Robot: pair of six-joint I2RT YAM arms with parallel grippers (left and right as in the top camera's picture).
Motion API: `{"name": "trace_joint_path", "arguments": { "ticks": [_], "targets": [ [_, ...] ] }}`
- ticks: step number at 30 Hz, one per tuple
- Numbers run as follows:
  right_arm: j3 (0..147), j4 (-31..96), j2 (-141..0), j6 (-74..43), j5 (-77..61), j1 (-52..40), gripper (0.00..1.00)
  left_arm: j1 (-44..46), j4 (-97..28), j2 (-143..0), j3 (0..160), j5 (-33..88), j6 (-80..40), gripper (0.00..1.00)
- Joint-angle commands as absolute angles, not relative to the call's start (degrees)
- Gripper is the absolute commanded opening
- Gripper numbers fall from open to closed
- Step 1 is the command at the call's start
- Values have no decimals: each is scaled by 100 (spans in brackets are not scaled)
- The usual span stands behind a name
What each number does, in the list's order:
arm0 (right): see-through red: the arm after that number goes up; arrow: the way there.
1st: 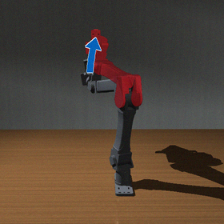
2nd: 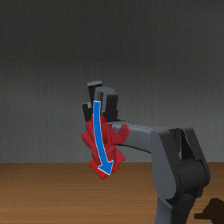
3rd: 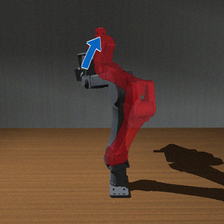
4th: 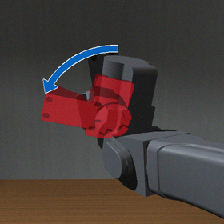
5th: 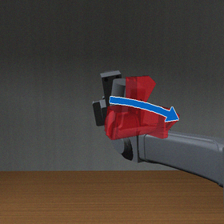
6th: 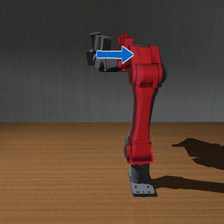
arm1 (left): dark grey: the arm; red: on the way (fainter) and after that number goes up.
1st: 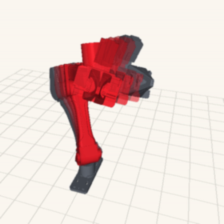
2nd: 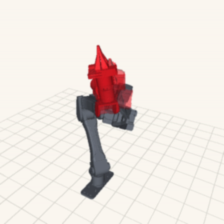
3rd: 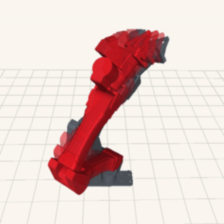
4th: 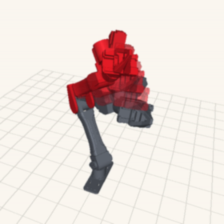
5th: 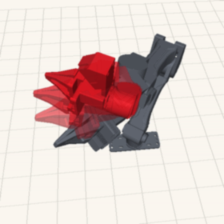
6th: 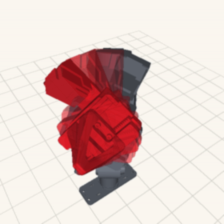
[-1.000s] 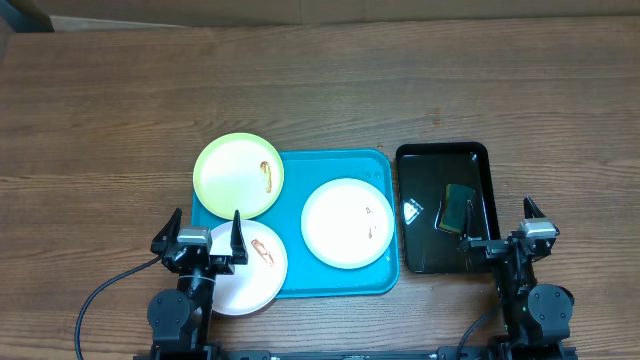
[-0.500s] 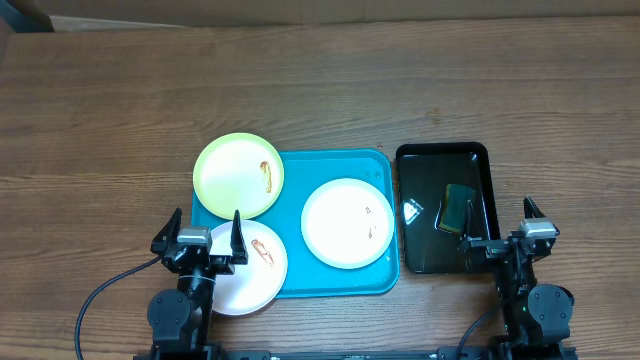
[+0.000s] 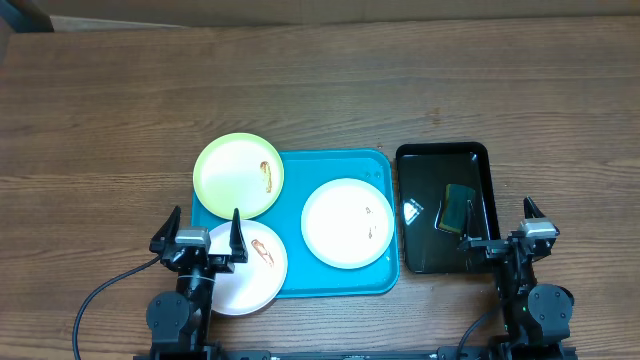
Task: Clean dirty plates on tray and stack at the side
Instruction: 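Move the left gripper over the tray toward the white plate's left rim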
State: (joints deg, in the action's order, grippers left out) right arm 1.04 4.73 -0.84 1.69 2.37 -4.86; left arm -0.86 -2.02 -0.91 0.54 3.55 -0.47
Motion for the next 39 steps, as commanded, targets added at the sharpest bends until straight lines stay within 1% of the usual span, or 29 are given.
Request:
{"name": "trace_joint_path", "arguments": {
  "ticks": [1,6,10,15,19,22,25,31,32,34,35,36,39],
  "targets": [
    [45,447,-23,145,292,-454,100,-110,-408,-69,384,543,-458,100],
    [45,447,-23,145,292,-454,100,-110,-1428,-416,1496,554,-342,100],
    [45,447,-23,145,292,-454,100,-110,-2198,-1208,2727,558,-263,100],
    [45,447,-23,145,292,-454,100,-108,-3813,-2961,4836,760,108,100],
    [45,447,-23,145,292,-454,100,-108,-5686,-4652,6816,1131,119,100],
    [45,447,-23,145,292,-454,100,-110,-6278,-5483,7708,1343,108,100],
    [45,447,-23,145,292,-454,100,-110,-6694,-6066,8187,1551,84,100],
    [45,447,-23,145,292,-454,100,-108,-6877,-6812,8239,2246,84,100],
    [45,447,-23,145,292,-454,100,-108,-6952,-6919,8235,2263,38,91],
    [45,447,-23,145,292,-454,100,-106,-7166,-7157,8224,2246,-102,82],
    [45,447,-23,145,292,-454,100,-106,-7273,-7286,8219,2215,-163,75],
    [45,447,-23,145,292,-454,100,-106,-7371,-7404,8215,2156,-200,73],
    [45,447,-23,145,292,-454,100,-104,-7561,-7699,8187,1726,-423,73]
  ]
}}
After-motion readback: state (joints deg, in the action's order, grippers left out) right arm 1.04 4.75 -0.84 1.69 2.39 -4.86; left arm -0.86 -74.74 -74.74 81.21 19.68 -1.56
